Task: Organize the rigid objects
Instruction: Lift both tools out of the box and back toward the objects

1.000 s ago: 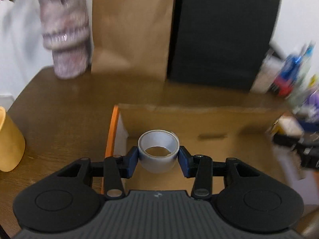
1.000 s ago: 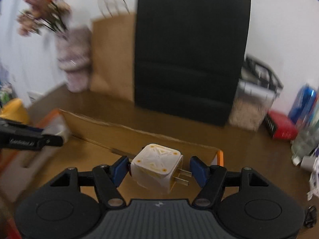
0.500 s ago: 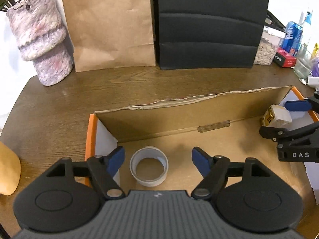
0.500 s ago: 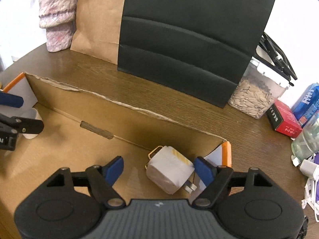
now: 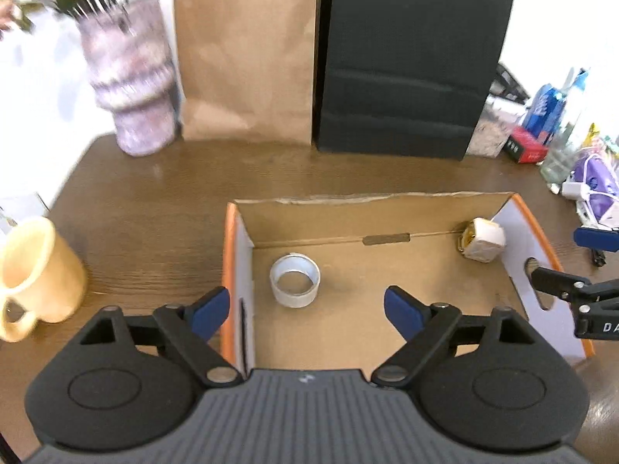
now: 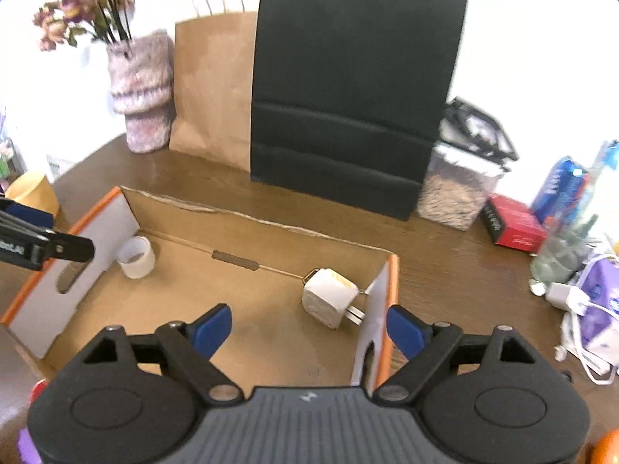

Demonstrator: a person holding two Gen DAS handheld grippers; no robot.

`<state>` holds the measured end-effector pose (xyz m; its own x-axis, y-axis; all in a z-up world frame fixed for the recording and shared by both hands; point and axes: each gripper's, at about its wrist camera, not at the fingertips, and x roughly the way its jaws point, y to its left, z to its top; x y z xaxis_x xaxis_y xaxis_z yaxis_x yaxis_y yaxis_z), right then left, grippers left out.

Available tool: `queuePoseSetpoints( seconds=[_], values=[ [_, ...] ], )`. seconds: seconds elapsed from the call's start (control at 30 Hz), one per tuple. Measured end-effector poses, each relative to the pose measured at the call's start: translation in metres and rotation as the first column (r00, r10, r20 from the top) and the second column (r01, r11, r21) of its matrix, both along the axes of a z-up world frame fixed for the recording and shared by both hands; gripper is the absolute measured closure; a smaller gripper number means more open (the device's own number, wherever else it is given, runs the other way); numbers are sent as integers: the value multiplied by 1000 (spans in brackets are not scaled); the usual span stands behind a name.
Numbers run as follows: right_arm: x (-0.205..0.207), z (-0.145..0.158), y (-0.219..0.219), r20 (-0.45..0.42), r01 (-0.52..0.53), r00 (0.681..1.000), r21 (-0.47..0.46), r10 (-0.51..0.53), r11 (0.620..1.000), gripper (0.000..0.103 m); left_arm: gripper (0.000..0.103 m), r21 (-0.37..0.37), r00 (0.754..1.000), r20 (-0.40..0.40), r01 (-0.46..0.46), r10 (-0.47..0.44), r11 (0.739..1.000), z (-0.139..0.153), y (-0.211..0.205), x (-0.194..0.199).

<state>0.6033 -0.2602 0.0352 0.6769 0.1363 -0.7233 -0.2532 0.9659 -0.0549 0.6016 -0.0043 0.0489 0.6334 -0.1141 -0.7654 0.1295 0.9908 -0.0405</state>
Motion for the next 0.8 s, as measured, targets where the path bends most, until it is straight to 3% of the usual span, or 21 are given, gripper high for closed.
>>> queuePoseSetpoints(
  seconds=[0.13, 0.17, 0.3, 0.37, 0.43, 0.53, 0.8],
  values=[
    [-47, 19, -9, 93, 12, 996, 61, -17, 998, 11, 6, -58, 987, 160, -19, 28, 998, 26, 10, -53],
    [-61, 23, -10, 124, 11, 992, 82, -21, 997, 11, 1, -76, 973, 228, -6, 23, 997, 31, 13, -70],
    [-111, 31, -12, 263, -3, 964, 137, -34, 991, 10, 0, -68, 911, 412, 0, 28, 998, 44, 14, -125],
    [-135, 33, -11, 354, -8, 934, 164, -51, 986, 6, 0, -83, 876, 481, 1, 39, 997, 46, 15, -149],
    [-162, 32, -13, 462, -20, 883, 209, -80, 978, 0, 0, -93, 837, 545, 1, 50, 996, 46, 15, -171],
    [-192, 34, -12, 553, -40, 828, 225, -94, 973, 0, 0, -91, 798, 599, -4, 58, 996, 44, 13, -195],
    [-230, 44, -5, 597, -40, 797, 209, -96, 977, 0, 0, -85, 765, 641, -7, 60, 996, 42, 14, -239]
  ],
)
